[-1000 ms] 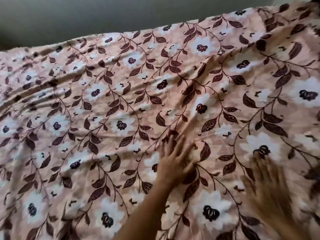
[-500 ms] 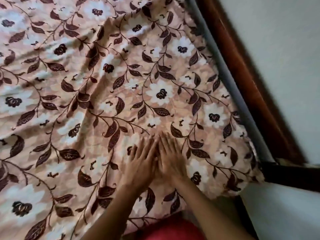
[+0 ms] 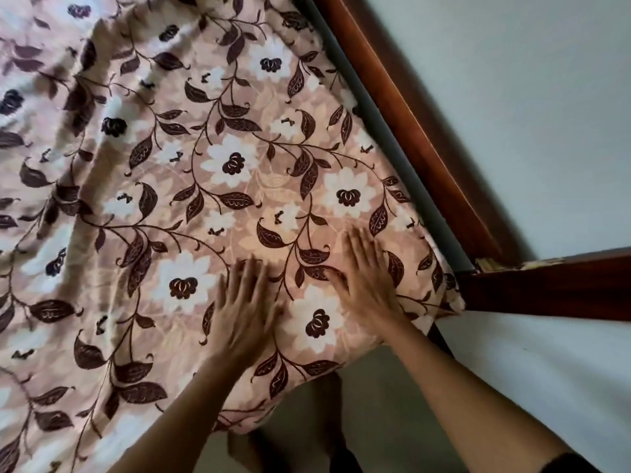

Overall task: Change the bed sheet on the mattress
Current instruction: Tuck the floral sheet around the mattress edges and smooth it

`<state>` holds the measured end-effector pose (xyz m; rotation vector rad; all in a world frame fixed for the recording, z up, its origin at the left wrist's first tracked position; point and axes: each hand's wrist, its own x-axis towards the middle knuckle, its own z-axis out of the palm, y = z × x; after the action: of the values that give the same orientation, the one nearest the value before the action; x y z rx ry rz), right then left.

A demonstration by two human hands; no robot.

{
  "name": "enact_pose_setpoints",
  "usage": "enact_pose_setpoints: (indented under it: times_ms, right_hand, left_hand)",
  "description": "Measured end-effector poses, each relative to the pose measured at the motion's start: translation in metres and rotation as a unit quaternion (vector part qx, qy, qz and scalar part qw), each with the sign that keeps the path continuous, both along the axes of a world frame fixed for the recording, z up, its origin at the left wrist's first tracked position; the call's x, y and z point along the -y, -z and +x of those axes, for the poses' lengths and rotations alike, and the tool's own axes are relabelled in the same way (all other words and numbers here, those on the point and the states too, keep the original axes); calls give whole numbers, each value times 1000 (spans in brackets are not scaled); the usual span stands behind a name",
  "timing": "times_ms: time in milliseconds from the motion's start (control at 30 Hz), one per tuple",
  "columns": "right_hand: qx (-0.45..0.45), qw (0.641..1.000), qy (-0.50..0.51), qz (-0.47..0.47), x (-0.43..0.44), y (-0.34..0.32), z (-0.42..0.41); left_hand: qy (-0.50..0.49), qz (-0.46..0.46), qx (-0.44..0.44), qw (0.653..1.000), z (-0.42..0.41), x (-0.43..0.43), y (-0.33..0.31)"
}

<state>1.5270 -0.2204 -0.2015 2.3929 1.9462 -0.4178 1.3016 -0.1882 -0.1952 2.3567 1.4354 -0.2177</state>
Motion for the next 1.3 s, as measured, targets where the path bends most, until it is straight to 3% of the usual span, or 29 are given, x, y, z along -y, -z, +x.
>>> enact_pose_setpoints:
  times_ms: [100, 233, 300, 467, 567, 700, 734, 834, 934, 1000, 1100, 1300]
  right_hand:
    - [13, 999, 48, 7, -16, 10, 11]
    - [6, 977, 210, 34, -3, 12, 62]
    - [-10, 969, 245, 23, 5, 8, 70]
    - [-41, 968, 246, 23, 9, 2, 62]
    - [-76, 933, 351, -1, 25, 3, 70]
    - [-272, 835, 477, -36, 65, 9, 94]
    - [-294, 827, 479, -27, 76, 10, 94]
    - [-255, 857, 447, 26, 87, 4, 82]
    - [-125, 920, 347, 130, 66, -19, 58]
    - [-112, 936, 275, 186, 44, -30, 49]
    - [-140, 946, 253, 148, 25, -22, 47]
    - [-88, 956, 258, 104, 7, -20, 43]
  left_hand:
    - [41, 24, -3, 999, 27, 5, 9]
    - [-123, 8, -22, 992, 20, -4, 11]
    - [-160, -15, -30, 987, 27, -11, 4]
    - [18, -30, -25, 999, 92, -42, -9]
    - [22, -88, -34, 995, 134, -50, -6]
    - [10, -144, -76, 987, 148, -55, -9]
    - [9, -159, -81, 984, 148, -57, -11]
    - [16, -203, -85, 975, 153, -62, -19]
    - [28, -222, -90, 970, 155, -63, -22]
    - [31, -222, -99, 970, 156, -62, -24]
    - [27, -213, -107, 971, 157, -61, -23]
    - [47, -126, -59, 989, 133, -59, -16]
